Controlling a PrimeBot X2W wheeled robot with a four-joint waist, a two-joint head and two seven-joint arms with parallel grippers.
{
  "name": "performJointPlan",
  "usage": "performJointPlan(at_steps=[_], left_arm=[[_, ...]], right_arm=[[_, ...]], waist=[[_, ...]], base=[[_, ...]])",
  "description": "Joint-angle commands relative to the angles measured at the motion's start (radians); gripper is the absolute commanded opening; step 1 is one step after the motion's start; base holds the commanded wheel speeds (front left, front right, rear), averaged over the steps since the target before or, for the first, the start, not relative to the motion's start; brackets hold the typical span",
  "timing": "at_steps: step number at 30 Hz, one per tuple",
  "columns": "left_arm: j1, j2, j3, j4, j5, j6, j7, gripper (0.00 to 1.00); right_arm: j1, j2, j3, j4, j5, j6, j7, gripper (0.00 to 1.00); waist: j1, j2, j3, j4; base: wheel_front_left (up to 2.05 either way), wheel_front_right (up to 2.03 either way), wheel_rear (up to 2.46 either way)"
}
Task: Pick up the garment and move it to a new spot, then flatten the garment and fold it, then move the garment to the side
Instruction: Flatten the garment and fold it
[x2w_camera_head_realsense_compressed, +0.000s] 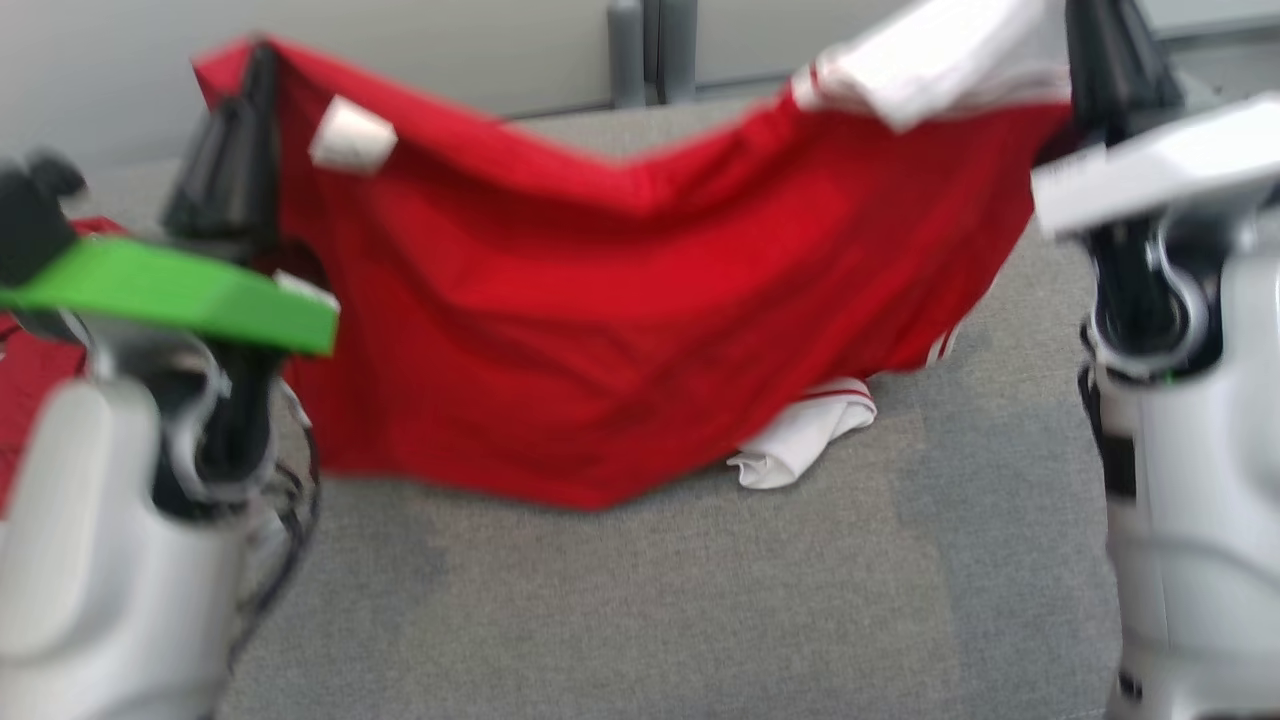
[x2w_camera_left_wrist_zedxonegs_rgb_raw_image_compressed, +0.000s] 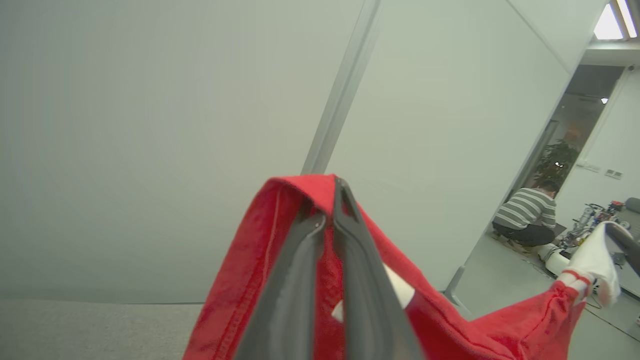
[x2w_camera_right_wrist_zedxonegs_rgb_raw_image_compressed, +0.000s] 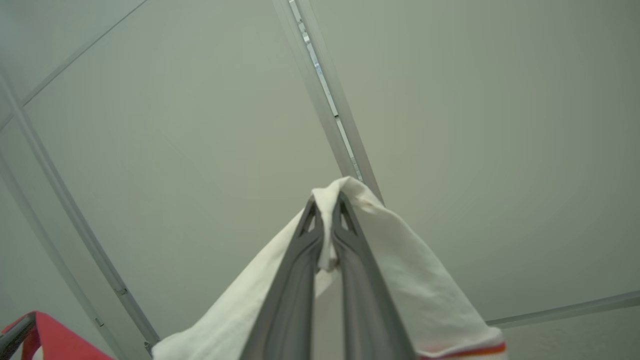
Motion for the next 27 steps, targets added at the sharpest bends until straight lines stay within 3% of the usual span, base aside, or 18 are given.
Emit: performJointPlan(at_steps=[1, 8, 15, 20, 27], left_arm=[[-0.107, 0.029, 0.012, 0.070, 0.008, -0.009, 0.023, 0.00], [-0.534, 0.082, 0.017, 0.388, 0.079, -0.027, 0.042, 0.00], [-0.860, 0.120, 0.014, 0.638, 0.164, -0.051, -0.067, 0.00], [-0.949, 0.158, 0.009, 0.768, 0.179, -0.092, -0.132, 0.00], [-0.909, 0.194, 0.023, 0.896, 0.142, -0.129, -0.199, 0.00]], right_arm=[[-0.111, -0.003, 0.004, 0.072, -0.025, 0.001, -0.017, 0.00], [-0.533, -0.003, 0.012, 0.398, -0.124, 0.001, -0.122, 0.00], [-0.853, -0.004, 0.011, 0.671, -0.150, 0.001, -0.285, 0.00], [-0.936, -0.001, 0.099, 0.777, -0.095, 0.001, -0.342, 0.00], [-0.847, -0.004, 0.237, 0.775, -0.006, 0.000, -0.370, 0.00]], waist=[[0.0000, 0.0037, 0.104, -0.015], [0.0000, 0.0037, 0.203, -0.028], [0.0000, 0.0037, 0.225, -0.067], [0.0000, 0.0037, 0.255, -0.102], [0.0000, 0.0037, 0.327, -0.126]], base=[[0.00, 0.00, 0.00], [0.00, 0.00, 0.00], [0.00, 0.00, 0.00], [0.00, 0.00, 0.00], [0.00, 0.00, 0.00]])
